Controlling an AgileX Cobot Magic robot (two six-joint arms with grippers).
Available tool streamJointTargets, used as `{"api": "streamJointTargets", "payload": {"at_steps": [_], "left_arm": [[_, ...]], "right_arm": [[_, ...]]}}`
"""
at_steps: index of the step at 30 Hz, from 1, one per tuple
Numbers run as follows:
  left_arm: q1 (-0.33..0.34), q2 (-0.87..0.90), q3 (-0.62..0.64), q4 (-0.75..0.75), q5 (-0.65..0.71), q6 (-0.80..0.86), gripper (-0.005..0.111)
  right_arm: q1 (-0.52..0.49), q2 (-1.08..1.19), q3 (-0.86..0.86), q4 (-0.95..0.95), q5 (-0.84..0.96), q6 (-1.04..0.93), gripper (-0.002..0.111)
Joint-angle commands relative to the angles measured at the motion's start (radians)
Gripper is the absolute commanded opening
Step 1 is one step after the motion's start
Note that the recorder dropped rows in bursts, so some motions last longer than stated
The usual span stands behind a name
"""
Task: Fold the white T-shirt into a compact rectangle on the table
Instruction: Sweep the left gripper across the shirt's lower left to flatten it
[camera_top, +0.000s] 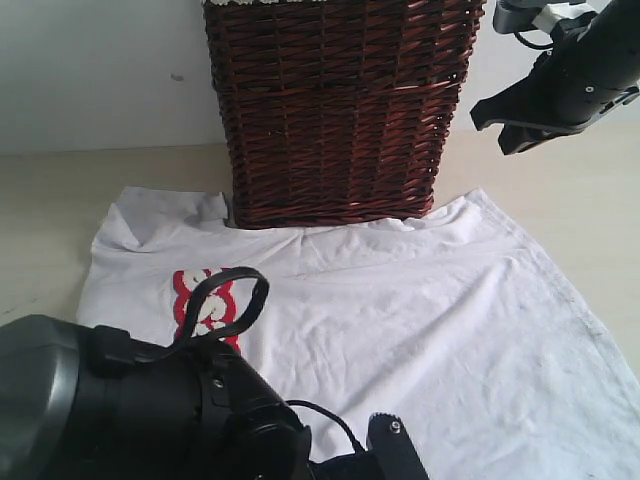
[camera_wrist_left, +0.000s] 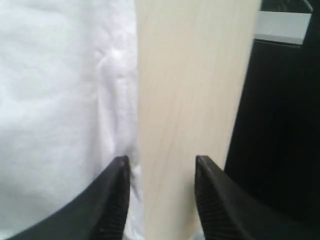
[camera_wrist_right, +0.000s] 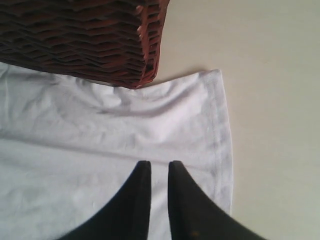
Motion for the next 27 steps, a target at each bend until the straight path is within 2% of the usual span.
{"api": "streamJointTargets", "payload": {"at_steps": [1, 2, 3, 4, 5, 6, 13, 20, 27], "left_arm": [[0.005, 0.035, 0.005, 0.026, -0.017, -0.024, 0.037], [0.005, 0.043, 0.005, 0.024, -0.012, -0.024, 0.028], [0.005, 0.043, 0.005, 0.020, -0.006, -0.024, 0.023], [0.003, 0.043, 0.005, 0.010, 0.015, -0.024, 0.009], [0.003, 0.043, 0.005, 0.005, 0.032, -0.024, 0.002], [0.003, 0.043, 0.005, -0.014, 0.070, -0.013, 0.000], [0.003, 0.043, 0.005, -0.130, 0.239, 0.153, 0.000], [0.003, -0.010, 0.005, -0.108, 0.230, 0.176, 0.000], [0.003, -0.159, 0.005, -0.133, 0.255, 0.172, 0.000]], "right_arm": [[-0.004, -0.010, 0.003, 0.004, 0.002, -0.018, 0.014], [-0.004, -0.010, 0.003, 0.004, 0.002, -0.018, 0.014], [-0.004, -0.010, 0.003, 0.004, 0.002, -0.020, 0.014], [-0.004, -0.010, 0.003, 0.004, 0.002, -0.020, 0.014], [-0.004, -0.010, 0.003, 0.004, 0.002, -0.020, 0.014], [-0.004, -0.010, 0.003, 0.004, 0.002, -0.020, 0.014], [-0.004, -0.010, 0.003, 0.002, -0.001, -0.025, 0.014], [-0.004, 0.074, 0.003, -0.002, 0.064, -0.052, 0.013], [-0.004, 0.179, 0.003, -0.028, 0.071, -0.064, 0.013]]}}
